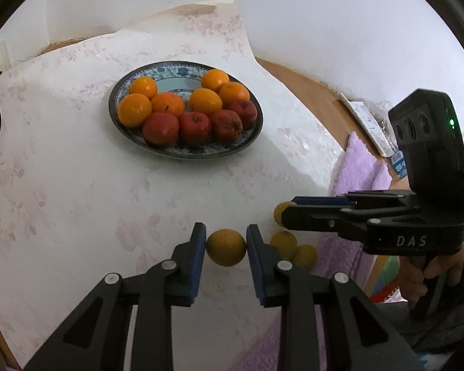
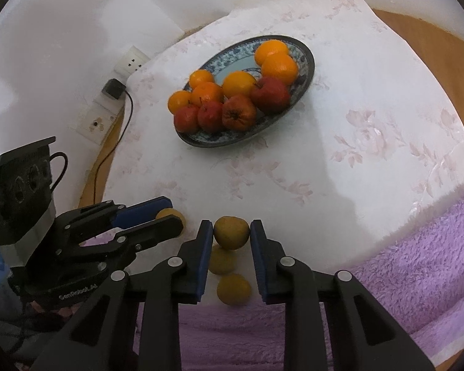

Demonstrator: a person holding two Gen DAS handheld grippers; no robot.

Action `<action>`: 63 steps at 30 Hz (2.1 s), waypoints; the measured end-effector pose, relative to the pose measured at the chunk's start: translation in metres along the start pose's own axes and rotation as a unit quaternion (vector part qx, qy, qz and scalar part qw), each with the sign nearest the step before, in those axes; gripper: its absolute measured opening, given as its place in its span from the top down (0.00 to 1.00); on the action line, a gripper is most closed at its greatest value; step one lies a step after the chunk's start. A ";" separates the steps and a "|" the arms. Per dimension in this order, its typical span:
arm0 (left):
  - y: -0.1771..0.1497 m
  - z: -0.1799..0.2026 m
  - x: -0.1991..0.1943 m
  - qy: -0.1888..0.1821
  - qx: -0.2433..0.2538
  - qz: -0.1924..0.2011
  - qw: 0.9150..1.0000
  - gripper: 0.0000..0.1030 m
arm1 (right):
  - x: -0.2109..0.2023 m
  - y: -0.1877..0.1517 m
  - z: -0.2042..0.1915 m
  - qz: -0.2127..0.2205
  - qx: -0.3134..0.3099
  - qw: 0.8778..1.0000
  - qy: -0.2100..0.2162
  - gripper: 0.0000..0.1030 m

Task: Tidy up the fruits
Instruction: 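Grasp a small yellow fruit with the left gripper while the right gripper grasps another, then carry the yellow fruit with the left gripper while the right gripper carries its fruit onto the plate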

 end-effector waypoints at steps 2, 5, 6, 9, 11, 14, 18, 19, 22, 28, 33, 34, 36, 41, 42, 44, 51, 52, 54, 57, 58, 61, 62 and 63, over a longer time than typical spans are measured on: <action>0.003 0.000 -0.001 0.000 0.000 0.004 1.000 0.73 | -0.001 0.003 -0.001 0.004 -0.001 1.000 0.003 0.75; 0.009 -0.001 -0.003 0.000 0.001 0.011 1.000 0.73 | -0.003 0.007 -0.002 0.009 -0.002 1.000 0.002 0.75; 0.012 -0.002 -0.004 0.001 0.001 0.014 1.000 0.73 | -0.004 0.009 -0.002 0.011 -0.002 1.000 0.002 0.75; 0.018 -0.003 -0.004 0.000 0.003 0.019 1.000 0.73 | -0.004 0.014 -0.002 0.014 -0.002 1.000 0.004 0.75; 0.022 -0.004 -0.004 0.002 0.007 0.024 1.000 0.73 | -0.004 0.019 -0.003 0.018 -0.003 1.000 0.011 0.75; 0.029 -0.006 -0.006 0.002 0.009 0.030 1.000 0.73 | -0.004 0.026 -0.007 0.024 -0.007 1.000 0.016 0.75; 0.038 -0.009 -0.007 0.006 0.012 0.039 0.999 0.73 | -0.003 0.038 -0.013 0.032 -0.016 0.999 0.018 0.75; 0.041 -0.010 -0.008 0.007 0.013 0.042 0.999 0.73 | -0.002 0.042 -0.015 0.035 -0.023 0.999 0.016 0.75; 0.049 -0.012 -0.008 0.009 0.016 0.048 0.999 0.73 | 0.001 0.056 -0.022 0.042 -0.041 0.998 0.017 0.75; 0.067 -0.016 -0.006 0.012 0.026 0.058 0.998 0.73 | 0.009 0.080 -0.027 0.055 -0.047 0.997 0.018 0.75; 0.082 -0.018 -0.001 0.011 0.034 0.069 0.997 0.73 | 0.013 0.091 -0.024 0.060 -0.055 0.997 0.007 0.75; 0.084 -0.018 0.000 0.010 0.035 0.070 0.997 0.73 | 0.015 0.093 -0.023 0.060 -0.054 0.997 0.006 0.75; 0.090 -0.019 0.003 0.009 0.037 0.073 0.997 0.73 | 0.018 0.095 -0.020 0.060 -0.053 0.997 0.003 0.75; 0.102 -0.017 0.011 0.001 0.040 0.080 0.996 0.73 | 0.022 0.098 -0.012 0.069 -0.080 0.994 -0.028 0.75; 0.104 -0.017 0.013 -0.001 0.040 0.081 0.996 0.73 | 0.024 0.098 -0.011 0.069 -0.085 0.994 -0.032 0.75; 0.107 -0.015 0.017 -0.007 0.040 0.083 0.996 0.73 | 0.026 0.099 -0.009 0.069 -0.097 0.992 -0.041 0.75; 0.106 -0.012 0.030 -0.017 0.035 0.076 0.996 0.73 | 0.031 0.100 -0.012 0.069 -0.125 0.989 -0.043 0.75; 0.106 -0.013 0.031 -0.018 0.033 0.075 0.996 0.73 | 0.032 0.100 -0.013 0.068 -0.129 0.988 -0.043 0.75; 0.105 -0.013 0.034 -0.018 0.031 0.072 0.997 0.73 | 0.032 0.100 -0.014 0.069 -0.131 0.988 -0.043 0.75; 0.104 -0.014 0.035 -0.017 0.027 0.072 0.997 0.73 | 0.032 0.101 -0.014 0.074 -0.131 0.988 -0.043 0.75; 0.104 -0.015 0.036 -0.015 0.026 0.072 0.997 0.73 | 0.032 0.101 -0.014 0.073 -0.133 0.987 -0.043 0.75; 0.103 -0.017 0.038 -0.014 0.022 0.069 0.997 0.73 | 0.034 0.101 -0.014 0.069 -0.144 0.986 -0.047 0.75; 0.102 -0.018 0.039 -0.014 0.020 0.066 0.997 0.73 | 0.035 0.100 -0.015 0.067 -0.146 0.986 -0.048 0.75; 0.102 -0.018 0.040 -0.013 0.019 0.066 0.998 0.73 | 0.035 0.100 -0.015 0.066 -0.148 0.986 -0.049 0.75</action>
Point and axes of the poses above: each gripper's, at about its wrist camera, not at the fingertips, and x roughly the way its jaws point, z to its right, y to its top, the point moved 6 cm from there along x, roughly the way its jaws point, and after that the axes turned 13 degrees about z, right-handed, at the moved point
